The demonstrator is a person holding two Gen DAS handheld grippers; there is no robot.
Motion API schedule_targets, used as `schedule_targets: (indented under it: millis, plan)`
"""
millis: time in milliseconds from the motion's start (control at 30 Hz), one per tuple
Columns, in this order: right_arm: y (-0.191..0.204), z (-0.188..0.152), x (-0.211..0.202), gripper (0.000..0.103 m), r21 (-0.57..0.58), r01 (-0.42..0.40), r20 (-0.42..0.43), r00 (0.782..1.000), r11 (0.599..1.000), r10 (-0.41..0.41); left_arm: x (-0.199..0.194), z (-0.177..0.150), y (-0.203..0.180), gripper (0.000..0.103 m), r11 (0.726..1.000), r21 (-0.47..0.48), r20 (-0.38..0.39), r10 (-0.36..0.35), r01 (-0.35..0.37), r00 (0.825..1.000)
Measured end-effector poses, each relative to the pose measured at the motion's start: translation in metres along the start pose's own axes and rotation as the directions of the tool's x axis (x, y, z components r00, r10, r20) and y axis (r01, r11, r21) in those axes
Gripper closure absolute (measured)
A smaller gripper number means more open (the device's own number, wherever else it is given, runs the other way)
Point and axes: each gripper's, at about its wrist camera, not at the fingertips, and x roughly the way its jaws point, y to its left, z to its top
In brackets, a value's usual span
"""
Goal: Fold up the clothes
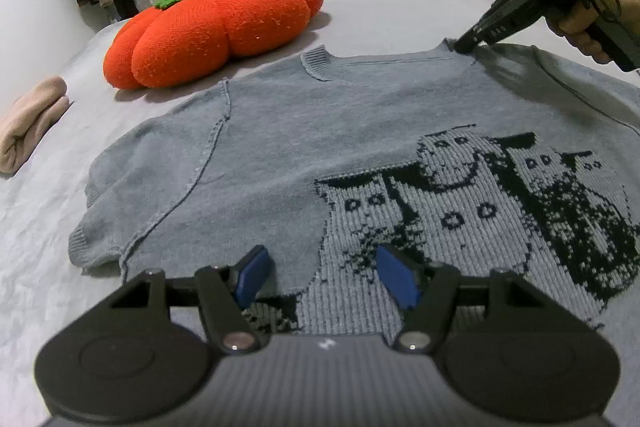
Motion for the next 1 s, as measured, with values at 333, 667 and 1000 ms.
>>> schedule_targets:
  millis: [333,667,1000]
  plan:
    - [0.005,-0.001,0.019,0.1,0.122,0.168,0.033,0.984,0.978,-0.173,0.0,0.0,-0.002,0.04,1.0,-0.003,0.001,0.011,-0.011,1.0]
    - [0.031,0.023,0.011,0.089,0.053,0.257,0.019,0.966,0.965,-0.259,-0.002,0.001,-0.001,0.038,1.0,-0.007,-0.007,0.008,-0.008,1.0]
    - [0.105,0.088,0.003,0.086,-0.025,0.052,0.115,0.992,0.998,-0.048,-0.003,0.004,0.021,0.037,0.991,-0.123,-0.043,-0.062,0.057,0.997]
